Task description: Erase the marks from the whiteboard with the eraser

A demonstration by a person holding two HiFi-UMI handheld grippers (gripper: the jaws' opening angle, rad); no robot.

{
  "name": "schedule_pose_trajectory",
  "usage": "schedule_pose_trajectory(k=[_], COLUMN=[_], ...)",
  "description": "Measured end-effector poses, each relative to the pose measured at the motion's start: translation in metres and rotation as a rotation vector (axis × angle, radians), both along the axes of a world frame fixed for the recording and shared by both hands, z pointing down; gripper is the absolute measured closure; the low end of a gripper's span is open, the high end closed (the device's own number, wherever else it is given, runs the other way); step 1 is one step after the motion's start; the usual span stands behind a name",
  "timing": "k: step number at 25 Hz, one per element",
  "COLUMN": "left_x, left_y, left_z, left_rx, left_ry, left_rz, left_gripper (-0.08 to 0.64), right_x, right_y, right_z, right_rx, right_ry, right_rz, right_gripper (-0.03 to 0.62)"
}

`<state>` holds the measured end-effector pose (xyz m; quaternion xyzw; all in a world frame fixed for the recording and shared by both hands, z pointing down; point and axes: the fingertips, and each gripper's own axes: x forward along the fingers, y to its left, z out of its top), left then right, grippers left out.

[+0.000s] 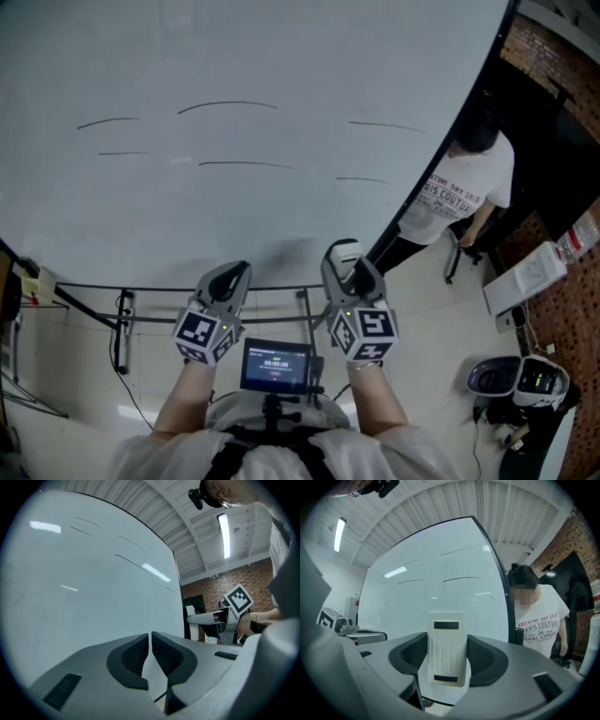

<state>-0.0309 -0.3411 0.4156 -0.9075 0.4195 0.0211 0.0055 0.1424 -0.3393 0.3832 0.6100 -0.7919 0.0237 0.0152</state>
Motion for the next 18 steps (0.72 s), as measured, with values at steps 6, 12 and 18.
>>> schedule_pose_trajectory(k=[6, 12, 18], left_x=[-0.011, -0.015, -0.022], left_y=[0.016, 0.038, 0.067], left_z=[0.017, 0.022, 0.009], left_rx=[-0.037, -0.035, 0.005], left_ry=[0.005, -0.001, -0.014], left_rz=[0.037, 0.064, 0.049], left_gripper=[0.555, 0.555, 0.555], right_x=[-0.013, -0.021, -0.033], right_y=[0.024, 0.049, 0.076], right_z=[0.017, 0.020, 0.015], right_rx=[-0.028, -0.024, 0.002], right_ry=[0.000, -0.003, -0.001], right_rz=[0.037, 0.049, 0.014], right_gripper=[0.324, 0.324, 0.324])
